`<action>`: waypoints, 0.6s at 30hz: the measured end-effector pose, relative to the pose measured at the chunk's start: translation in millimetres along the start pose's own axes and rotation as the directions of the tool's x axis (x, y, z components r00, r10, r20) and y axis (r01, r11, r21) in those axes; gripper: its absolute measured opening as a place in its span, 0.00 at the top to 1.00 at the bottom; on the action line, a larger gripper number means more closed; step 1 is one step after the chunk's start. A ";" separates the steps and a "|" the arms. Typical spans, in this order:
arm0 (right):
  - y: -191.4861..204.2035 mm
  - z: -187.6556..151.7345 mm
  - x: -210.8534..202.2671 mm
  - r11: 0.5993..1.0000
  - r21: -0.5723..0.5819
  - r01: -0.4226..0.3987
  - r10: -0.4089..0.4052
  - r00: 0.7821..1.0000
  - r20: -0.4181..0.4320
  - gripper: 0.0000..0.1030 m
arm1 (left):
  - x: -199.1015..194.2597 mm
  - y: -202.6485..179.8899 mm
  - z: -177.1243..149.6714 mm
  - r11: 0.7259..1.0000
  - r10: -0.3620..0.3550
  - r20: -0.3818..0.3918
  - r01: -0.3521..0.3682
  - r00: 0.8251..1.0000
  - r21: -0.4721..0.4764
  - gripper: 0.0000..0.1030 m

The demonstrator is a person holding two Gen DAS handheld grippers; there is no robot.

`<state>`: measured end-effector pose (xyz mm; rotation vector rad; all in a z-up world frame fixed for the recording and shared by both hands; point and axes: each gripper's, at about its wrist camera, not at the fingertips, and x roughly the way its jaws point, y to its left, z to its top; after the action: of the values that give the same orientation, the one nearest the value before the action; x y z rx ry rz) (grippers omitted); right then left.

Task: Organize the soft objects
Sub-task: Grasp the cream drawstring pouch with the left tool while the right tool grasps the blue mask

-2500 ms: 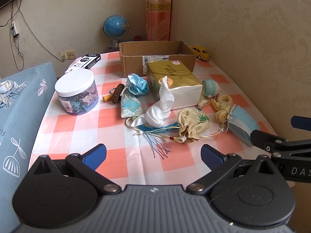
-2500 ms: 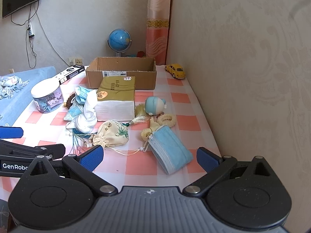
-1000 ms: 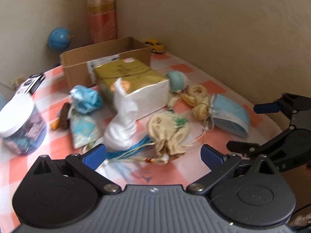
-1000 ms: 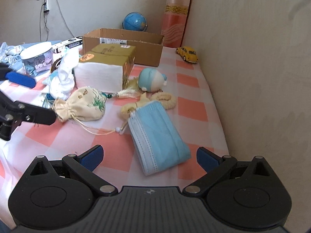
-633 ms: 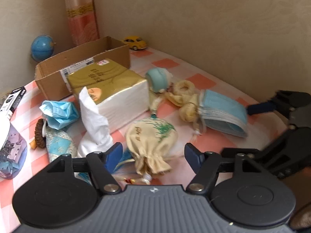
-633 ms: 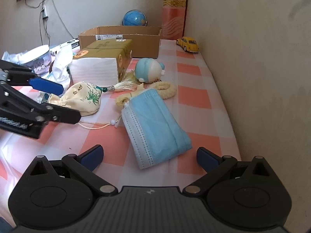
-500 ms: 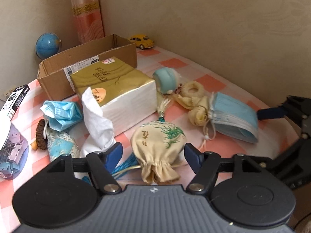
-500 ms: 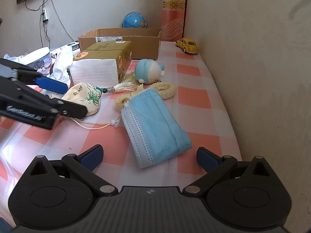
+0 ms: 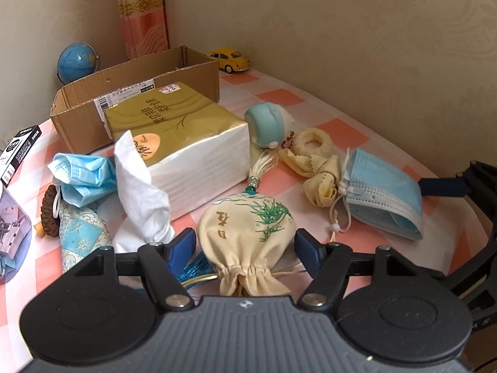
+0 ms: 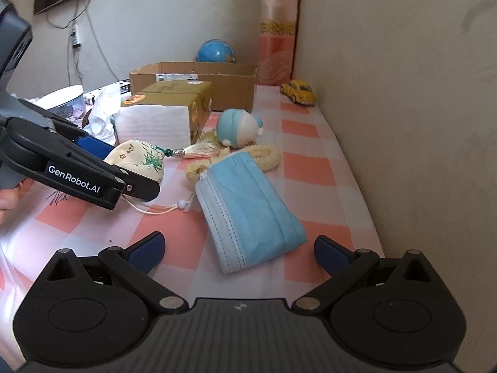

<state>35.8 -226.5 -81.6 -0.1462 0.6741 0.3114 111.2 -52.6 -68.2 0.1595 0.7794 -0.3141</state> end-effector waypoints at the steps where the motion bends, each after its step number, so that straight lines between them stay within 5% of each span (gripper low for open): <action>1: 1.8 2.4 1.0 1.000 -0.023 0.007 -0.007 1.000 0.000 0.00 | -0.1 0.1 -0.1 1.000 0.000 0.000 0.000 1.000 -0.001 0.33; 9: 1.3 21.9 12.6 0.997 -0.070 -0.020 0.021 1.000 0.014 0.02 | 0.2 1.0 0.6 1.000 -0.005 -0.003 0.005 1.000 -0.016 0.33; 18: 5.6 23.9 12.7 0.996 -0.088 -0.024 0.021 0.999 -0.036 0.28 | -0.9 2.1 0.8 0.999 -0.016 -0.008 0.016 1.000 -0.028 0.37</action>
<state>57.5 -212.7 -71.4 -0.2285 0.6975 0.3615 111.8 -50.7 -67.0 0.1281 0.7936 -0.3175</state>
